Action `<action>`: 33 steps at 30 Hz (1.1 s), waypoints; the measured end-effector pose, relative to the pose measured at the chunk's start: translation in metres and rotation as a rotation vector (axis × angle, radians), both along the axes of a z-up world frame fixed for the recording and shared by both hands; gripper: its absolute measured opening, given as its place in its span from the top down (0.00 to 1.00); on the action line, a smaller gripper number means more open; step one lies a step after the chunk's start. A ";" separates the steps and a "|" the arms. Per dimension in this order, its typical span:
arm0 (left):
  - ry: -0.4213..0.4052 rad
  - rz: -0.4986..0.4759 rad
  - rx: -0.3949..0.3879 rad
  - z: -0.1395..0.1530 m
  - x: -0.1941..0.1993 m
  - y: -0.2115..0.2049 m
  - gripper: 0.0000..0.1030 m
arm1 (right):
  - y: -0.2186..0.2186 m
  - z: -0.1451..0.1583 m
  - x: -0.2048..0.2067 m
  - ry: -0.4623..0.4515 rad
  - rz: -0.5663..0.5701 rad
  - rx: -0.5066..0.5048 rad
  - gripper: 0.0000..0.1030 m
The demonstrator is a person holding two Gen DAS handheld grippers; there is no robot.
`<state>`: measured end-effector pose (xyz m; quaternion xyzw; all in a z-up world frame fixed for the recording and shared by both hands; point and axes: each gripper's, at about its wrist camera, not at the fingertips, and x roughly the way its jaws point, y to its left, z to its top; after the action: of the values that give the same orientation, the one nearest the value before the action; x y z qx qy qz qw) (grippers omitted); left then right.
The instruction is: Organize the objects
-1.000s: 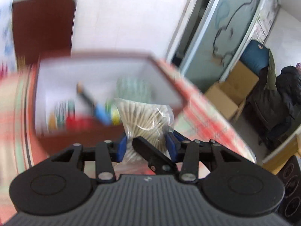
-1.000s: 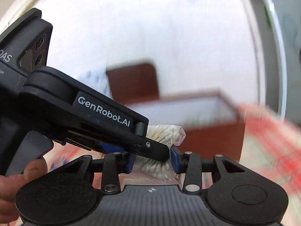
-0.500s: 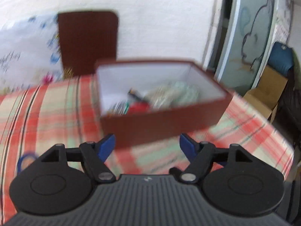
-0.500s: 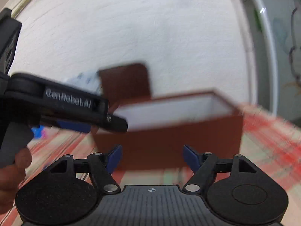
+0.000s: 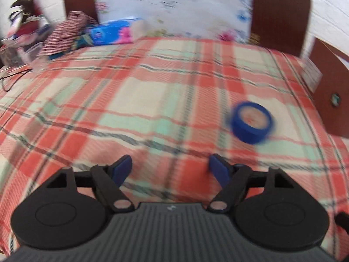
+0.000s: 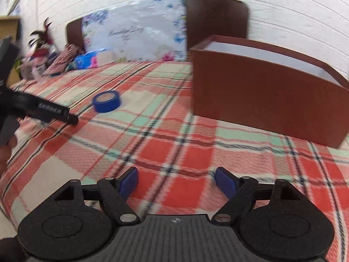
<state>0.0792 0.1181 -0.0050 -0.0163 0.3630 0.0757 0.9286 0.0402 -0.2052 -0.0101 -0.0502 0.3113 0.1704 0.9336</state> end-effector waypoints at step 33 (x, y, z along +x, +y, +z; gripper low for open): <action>-0.098 -0.031 0.011 -0.013 0.002 0.005 0.00 | 0.000 -0.008 0.036 -0.060 0.035 -0.046 0.46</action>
<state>0.0813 0.1232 -0.0180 -0.0092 0.3166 0.0623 0.9465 0.0761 -0.2051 -0.0183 -0.0823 0.2861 0.1778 0.9380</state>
